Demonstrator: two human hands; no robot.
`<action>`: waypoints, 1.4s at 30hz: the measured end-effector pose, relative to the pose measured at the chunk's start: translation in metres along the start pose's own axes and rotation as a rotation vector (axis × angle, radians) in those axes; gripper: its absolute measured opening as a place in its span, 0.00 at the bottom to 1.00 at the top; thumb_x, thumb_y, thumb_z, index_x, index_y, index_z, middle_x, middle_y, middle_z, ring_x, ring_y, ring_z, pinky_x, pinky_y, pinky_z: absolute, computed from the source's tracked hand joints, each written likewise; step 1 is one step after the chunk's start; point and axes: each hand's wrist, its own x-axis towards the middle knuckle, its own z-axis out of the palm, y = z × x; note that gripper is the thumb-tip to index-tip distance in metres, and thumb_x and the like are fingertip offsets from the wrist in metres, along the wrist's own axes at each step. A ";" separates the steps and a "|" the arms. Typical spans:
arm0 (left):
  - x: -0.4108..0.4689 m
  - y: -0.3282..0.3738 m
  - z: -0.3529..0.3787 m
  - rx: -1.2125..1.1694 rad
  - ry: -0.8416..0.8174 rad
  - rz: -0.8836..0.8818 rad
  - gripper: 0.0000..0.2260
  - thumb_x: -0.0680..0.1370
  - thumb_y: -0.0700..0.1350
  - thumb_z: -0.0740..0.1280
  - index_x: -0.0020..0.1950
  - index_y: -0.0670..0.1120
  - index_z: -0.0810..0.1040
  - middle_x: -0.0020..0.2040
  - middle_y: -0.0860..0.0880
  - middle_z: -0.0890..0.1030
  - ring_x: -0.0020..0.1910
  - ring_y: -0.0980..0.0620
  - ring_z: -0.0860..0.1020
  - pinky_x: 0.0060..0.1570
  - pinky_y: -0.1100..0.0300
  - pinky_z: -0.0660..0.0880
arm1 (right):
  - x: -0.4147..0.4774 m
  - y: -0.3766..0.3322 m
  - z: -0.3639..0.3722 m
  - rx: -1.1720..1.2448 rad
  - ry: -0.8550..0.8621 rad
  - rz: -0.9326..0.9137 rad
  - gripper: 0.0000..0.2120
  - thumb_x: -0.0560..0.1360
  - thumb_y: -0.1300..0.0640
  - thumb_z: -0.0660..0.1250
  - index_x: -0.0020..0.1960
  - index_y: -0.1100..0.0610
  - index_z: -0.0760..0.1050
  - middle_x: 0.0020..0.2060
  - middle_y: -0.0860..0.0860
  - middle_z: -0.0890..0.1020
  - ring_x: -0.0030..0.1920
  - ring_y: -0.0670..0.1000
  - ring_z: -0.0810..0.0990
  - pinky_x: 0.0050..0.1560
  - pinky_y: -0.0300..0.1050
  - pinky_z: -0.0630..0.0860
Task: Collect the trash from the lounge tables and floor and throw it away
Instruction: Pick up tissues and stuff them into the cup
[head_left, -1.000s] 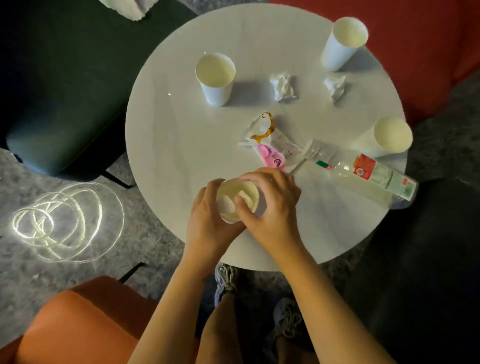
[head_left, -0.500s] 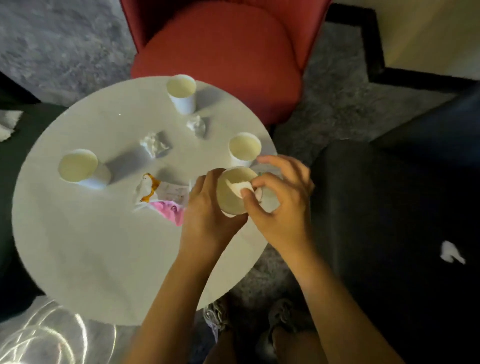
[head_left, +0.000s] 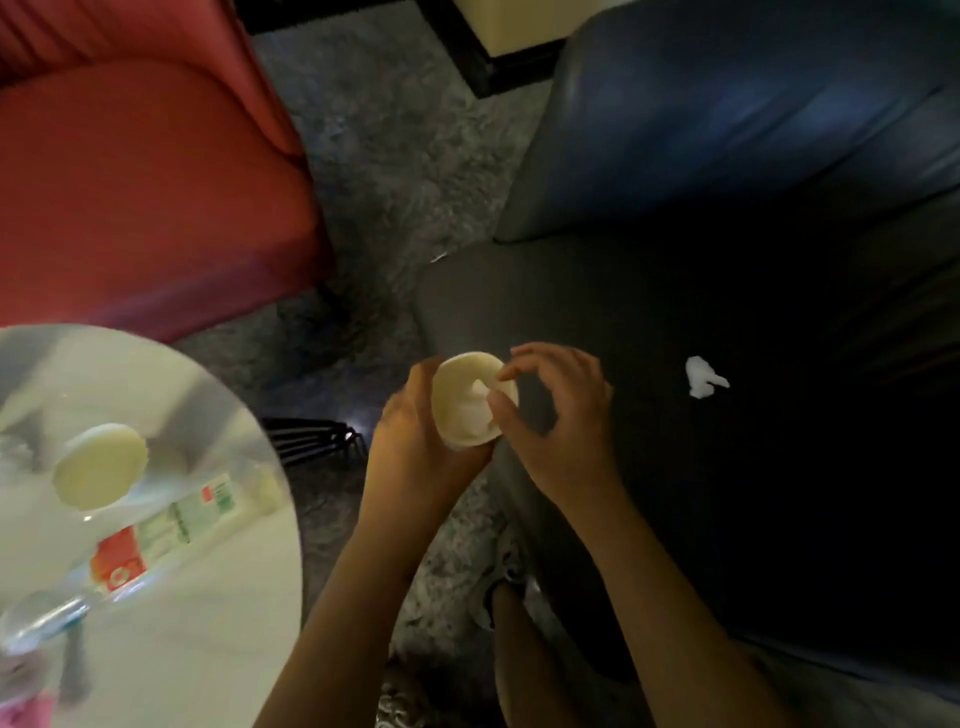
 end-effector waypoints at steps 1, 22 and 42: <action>0.010 0.005 0.020 -0.005 -0.032 -0.001 0.24 0.64 0.48 0.77 0.56 0.45 0.73 0.48 0.46 0.81 0.45 0.47 0.80 0.40 0.60 0.72 | 0.008 0.018 -0.009 0.012 0.020 0.047 0.13 0.70 0.44 0.63 0.48 0.52 0.75 0.50 0.41 0.74 0.56 0.40 0.66 0.56 0.32 0.58; 0.099 0.022 0.278 0.101 -0.481 0.100 0.31 0.65 0.47 0.76 0.66 0.49 0.67 0.58 0.51 0.74 0.56 0.50 0.73 0.53 0.49 0.74 | 0.056 0.339 -0.064 -0.194 -0.019 0.745 0.28 0.74 0.59 0.67 0.71 0.51 0.62 0.72 0.51 0.61 0.72 0.53 0.58 0.70 0.54 0.62; 0.117 0.048 0.279 0.123 -0.377 0.131 0.29 0.65 0.50 0.76 0.63 0.52 0.68 0.54 0.58 0.74 0.52 0.59 0.72 0.52 0.51 0.73 | 0.079 0.258 -0.076 0.006 0.006 0.406 0.16 0.68 0.59 0.73 0.50 0.49 0.70 0.45 0.41 0.75 0.49 0.39 0.71 0.43 0.29 0.66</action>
